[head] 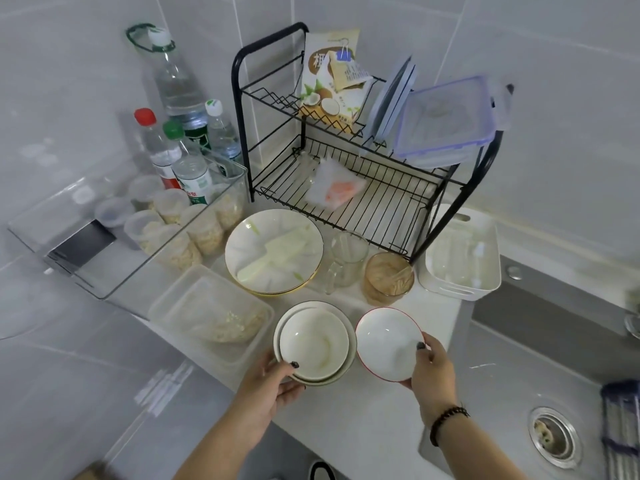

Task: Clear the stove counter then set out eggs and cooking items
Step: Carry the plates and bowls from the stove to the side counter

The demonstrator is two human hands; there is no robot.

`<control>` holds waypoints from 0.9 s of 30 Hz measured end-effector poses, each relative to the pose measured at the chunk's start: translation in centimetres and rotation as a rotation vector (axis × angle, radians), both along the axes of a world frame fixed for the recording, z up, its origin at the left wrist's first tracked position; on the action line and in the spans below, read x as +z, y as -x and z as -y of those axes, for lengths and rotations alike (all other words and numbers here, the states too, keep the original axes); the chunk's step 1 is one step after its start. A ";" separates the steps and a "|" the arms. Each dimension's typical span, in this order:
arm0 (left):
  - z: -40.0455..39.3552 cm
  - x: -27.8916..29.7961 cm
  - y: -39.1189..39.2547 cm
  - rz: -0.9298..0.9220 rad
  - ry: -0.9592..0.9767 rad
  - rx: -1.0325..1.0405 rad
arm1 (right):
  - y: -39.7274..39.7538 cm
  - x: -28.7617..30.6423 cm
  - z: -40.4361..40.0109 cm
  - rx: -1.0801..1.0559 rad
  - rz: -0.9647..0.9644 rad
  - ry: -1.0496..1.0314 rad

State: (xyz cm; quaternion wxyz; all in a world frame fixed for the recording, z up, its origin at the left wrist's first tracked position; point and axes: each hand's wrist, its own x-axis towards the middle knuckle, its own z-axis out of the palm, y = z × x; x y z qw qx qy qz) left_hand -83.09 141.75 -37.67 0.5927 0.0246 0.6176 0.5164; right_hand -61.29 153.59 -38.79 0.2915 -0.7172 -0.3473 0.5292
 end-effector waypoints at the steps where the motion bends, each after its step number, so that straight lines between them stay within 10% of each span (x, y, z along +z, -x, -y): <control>1: 0.0 -0.1 0.1 0.006 -0.001 0.001 | 0.1 0.1 0.1 -0.005 -0.006 -0.007; 27: 5.5 3.8 -0.2 0.231 0.065 -0.477 | 0.0 6.5 18.7 -0.271 0.184 -0.303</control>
